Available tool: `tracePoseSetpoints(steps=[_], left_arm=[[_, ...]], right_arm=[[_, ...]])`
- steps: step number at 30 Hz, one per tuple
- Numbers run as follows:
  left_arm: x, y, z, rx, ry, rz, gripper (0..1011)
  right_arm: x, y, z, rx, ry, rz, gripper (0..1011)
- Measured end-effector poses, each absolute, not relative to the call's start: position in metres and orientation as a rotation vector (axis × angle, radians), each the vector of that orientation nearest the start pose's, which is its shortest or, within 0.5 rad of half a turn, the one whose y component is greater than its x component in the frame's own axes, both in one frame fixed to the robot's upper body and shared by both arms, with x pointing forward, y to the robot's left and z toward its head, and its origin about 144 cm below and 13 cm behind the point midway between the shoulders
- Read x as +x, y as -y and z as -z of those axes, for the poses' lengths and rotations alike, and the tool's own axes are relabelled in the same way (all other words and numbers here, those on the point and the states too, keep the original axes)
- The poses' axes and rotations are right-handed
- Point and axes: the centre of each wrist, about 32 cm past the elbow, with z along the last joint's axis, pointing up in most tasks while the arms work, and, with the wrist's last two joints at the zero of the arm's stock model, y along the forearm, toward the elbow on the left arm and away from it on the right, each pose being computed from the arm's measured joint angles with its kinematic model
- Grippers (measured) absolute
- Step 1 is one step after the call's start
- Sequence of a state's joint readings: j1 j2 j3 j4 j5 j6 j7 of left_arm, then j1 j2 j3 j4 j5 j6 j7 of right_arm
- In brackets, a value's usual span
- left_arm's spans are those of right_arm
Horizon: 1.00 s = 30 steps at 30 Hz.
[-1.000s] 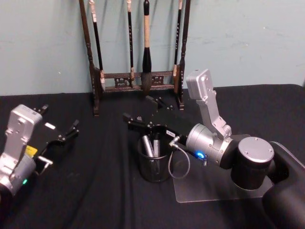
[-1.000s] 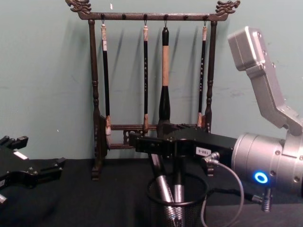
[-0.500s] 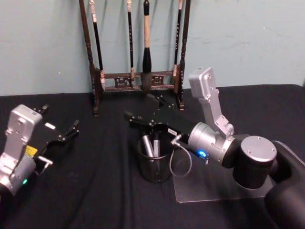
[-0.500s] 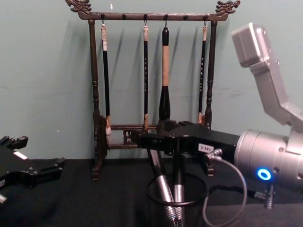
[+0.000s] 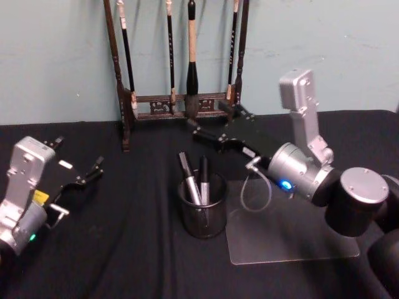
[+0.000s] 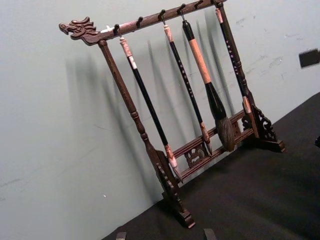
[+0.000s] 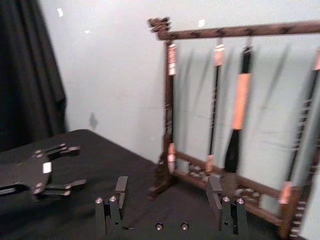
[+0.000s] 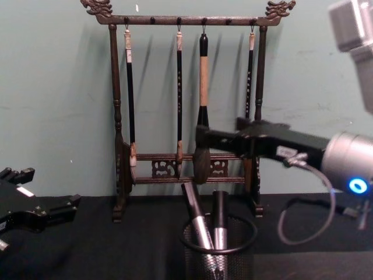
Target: Pick up the water-based marker from the table and place it into the pen holder.
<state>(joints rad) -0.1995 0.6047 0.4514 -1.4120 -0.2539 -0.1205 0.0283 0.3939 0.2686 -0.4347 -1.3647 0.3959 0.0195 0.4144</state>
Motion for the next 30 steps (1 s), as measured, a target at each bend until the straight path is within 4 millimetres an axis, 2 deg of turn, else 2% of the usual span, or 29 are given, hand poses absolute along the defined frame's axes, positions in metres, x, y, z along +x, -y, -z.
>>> tracePoseSetpoints(steps=[13,21,30], left_arm=[[0.489,-0.310,-1.140,0.304,0.285,-1.248,1001],[0.489,-0.310,-1.140,0.304,0.285,-1.248,1001],[0.489,-0.310,-1.140,0.305,0.285,-1.248,1001]], right_arm=[[0.546,0.232,-1.202,0.027,0.067,0.953,1002],[0.542,0.245,-1.195,-0.007,0.077,1.011,1002],[0.537,0.258,-1.174,-0.096,0.075,1.095,1003]])
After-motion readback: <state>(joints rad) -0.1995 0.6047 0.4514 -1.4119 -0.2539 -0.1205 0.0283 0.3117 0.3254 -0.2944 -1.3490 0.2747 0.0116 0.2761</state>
